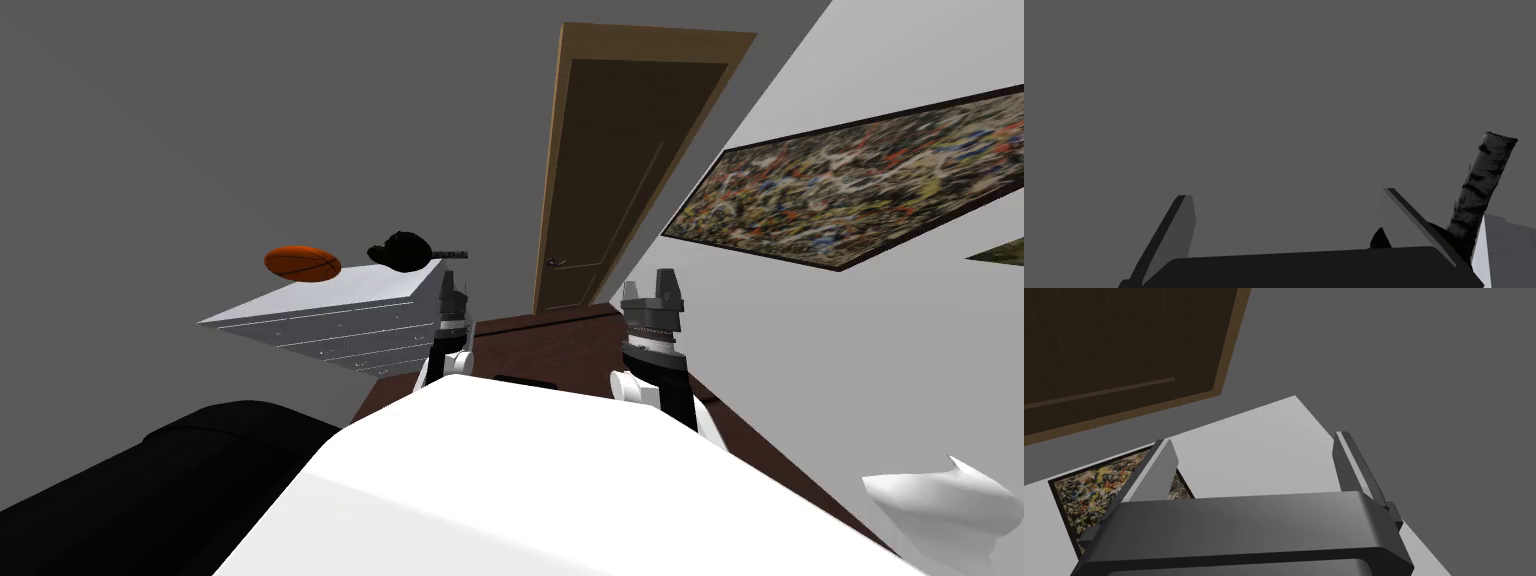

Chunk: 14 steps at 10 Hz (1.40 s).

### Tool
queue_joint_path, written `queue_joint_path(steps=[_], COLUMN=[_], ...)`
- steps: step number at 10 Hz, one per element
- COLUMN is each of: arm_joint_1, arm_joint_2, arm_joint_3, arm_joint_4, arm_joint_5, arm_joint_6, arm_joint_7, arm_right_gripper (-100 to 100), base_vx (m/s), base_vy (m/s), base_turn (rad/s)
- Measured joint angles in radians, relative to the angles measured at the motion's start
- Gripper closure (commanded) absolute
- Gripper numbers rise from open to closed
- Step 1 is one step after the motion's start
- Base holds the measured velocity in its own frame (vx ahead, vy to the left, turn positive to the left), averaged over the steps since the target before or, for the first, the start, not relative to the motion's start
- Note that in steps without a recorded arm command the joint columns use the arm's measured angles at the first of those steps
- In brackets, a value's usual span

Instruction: Pull the door open

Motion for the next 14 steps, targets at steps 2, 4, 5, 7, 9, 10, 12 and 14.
queue_joint_path(steps=[2,4,5,7,9,10,12,14], arm_joint_1=[-0.022,-0.040,-0.049,-0.069,-0.098,-0.110,-0.138,-0.155], arm_joint_2=[-0.009,-0.017,-0.021,-0.032,-0.043,-0.046,-0.056,-0.067], arm_joint_3=[0.003,0.005,0.007,0.011,0.014,0.020,0.021,0.028], arm_joint_4=[0.041,0.083,0.106,0.154,0.218,0.245,0.302,0.359], arm_joint_5=[-0.015,-0.029,-0.038,-0.057,-0.079,-0.089,-0.109,-0.131], arm_joint_6=[-0.003,-0.008,-0.013,-0.021,-0.030,-0.033,-0.043,-0.054], arm_joint_7=[0.005,0.011,0.013,0.020,0.027,0.033,0.040,0.046], arm_right_gripper=[-100,-100,-100,-100,-100,-100,-100,-100], base_vx=[0.059,0.062,0.066,0.083,0.080,0.084,0.053,0.070], base_vy=[-0.032,-0.039,-0.038,-0.040,-0.057,-0.056,-0.029,-0.051], base_turn=[0.077,0.054,0.093,0.074,0.102,0.100,0.041,0.123])
